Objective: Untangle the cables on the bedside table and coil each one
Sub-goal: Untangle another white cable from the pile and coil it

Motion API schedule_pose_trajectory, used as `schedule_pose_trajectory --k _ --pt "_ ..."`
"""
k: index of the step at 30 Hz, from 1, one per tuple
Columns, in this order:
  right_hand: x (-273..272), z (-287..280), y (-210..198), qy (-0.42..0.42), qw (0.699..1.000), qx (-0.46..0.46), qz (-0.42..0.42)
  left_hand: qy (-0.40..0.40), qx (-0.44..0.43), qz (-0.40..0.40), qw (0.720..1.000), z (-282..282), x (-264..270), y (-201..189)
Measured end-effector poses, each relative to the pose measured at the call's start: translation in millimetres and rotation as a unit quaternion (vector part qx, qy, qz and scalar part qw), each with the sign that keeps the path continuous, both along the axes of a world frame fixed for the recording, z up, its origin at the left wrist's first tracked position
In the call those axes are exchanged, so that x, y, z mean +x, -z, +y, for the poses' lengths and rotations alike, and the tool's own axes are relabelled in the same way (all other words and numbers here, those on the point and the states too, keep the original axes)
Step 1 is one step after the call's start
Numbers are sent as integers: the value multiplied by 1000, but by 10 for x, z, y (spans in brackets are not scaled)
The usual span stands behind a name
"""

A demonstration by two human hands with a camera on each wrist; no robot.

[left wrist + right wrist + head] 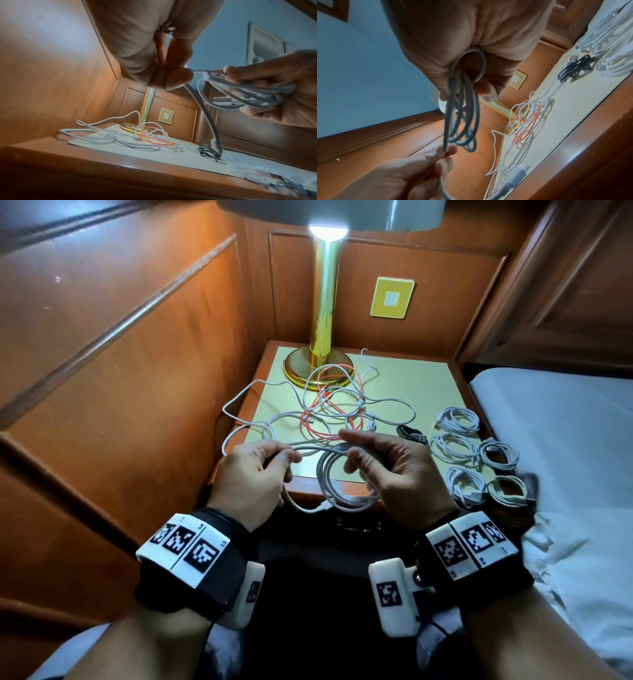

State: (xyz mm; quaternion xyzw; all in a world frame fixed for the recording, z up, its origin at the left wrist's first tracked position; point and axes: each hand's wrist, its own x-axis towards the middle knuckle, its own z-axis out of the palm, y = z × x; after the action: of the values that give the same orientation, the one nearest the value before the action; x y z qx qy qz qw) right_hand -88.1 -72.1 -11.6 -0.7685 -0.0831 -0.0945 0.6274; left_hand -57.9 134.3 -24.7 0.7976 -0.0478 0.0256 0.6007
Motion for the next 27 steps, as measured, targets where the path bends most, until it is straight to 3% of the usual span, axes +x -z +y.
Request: schedule_pose_trajectory --k 3,7,12,15,18,23,27 --pt "6 27 7 5 999 24 29 47 -12 17 999 -64 -75 30" --pt "1 15 25 -12 999 0 29 109 13 -21 994 -83 -107 23" --pt "-52 37 -14 -34 999 -14 34 167 125 -71 975 -48 -131 47" --pt "-69 69 -22 -12 997 -75 11 167 189 -117 961 -71 -150 58" --pt "-29 90 43 11 991 -134 -9 180 132 -100 970 -111 -174 57" --pt "-7 89 95 36 995 -95 -6 215 110 -69 968 -186 -237 50" --pt "14 79 103 70 995 -62 -14 165 65 -53 983 -221 -225 54"
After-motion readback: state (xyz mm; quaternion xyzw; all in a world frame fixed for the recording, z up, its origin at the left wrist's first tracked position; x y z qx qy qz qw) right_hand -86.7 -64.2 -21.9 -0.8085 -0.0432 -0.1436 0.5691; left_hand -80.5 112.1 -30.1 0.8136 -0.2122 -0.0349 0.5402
